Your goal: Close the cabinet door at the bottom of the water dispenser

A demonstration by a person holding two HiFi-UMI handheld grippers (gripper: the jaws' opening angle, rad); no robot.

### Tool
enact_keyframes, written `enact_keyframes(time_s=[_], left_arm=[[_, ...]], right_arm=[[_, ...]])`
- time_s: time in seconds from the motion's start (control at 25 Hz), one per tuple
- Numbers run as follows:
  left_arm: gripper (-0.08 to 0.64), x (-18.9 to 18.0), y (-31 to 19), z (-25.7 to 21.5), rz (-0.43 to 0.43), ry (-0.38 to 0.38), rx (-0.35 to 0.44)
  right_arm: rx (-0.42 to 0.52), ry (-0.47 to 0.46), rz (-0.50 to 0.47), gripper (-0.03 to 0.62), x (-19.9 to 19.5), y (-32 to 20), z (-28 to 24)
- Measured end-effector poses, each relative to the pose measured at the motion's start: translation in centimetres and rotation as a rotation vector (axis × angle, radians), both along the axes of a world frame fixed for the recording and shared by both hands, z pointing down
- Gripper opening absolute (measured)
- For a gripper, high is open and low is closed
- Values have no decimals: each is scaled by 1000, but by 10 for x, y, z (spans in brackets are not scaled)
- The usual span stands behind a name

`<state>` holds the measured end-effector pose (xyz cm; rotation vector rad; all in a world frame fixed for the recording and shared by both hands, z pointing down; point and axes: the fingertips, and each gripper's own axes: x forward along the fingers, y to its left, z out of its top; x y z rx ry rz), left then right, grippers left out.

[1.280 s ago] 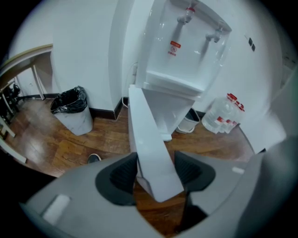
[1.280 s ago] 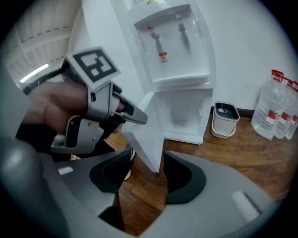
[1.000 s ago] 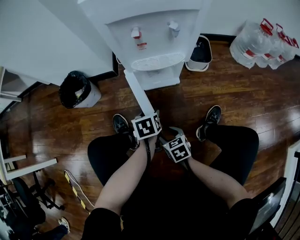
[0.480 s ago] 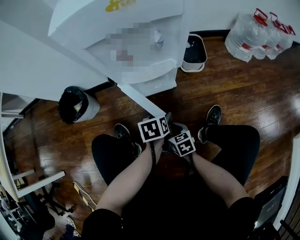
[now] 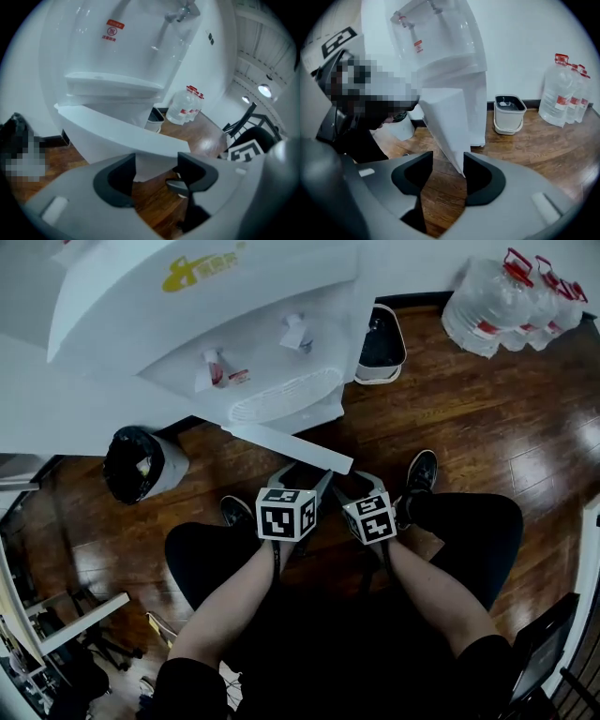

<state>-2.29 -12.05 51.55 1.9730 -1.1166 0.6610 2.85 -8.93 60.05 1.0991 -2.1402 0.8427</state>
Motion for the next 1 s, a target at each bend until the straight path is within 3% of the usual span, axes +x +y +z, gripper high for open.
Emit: enact_keyframes(time_s=[0.2,0.32,0.48,0.56,0.88,1.0], left_arm=[[290,1,13,6,146,-72,106],[283,-11,23,29,193,-171,148],[279,-31,16,68,131,-251,151],[278,-33,9,79,99,-252,165],[258,-47,-46,91,-1,-316,340],[254,-55,-58,98,-59,-318,362]], right_arm=[[-10,15,-8,206,-1,-14,-1],[6,32,-5,207,-3,-21,0],[29,9,95,166,15,-45,4],[49,29,82,164,19,-56,4],[207,84,-7,155,31,-95,0],[265,98,-24,155,32,-98,-2]])
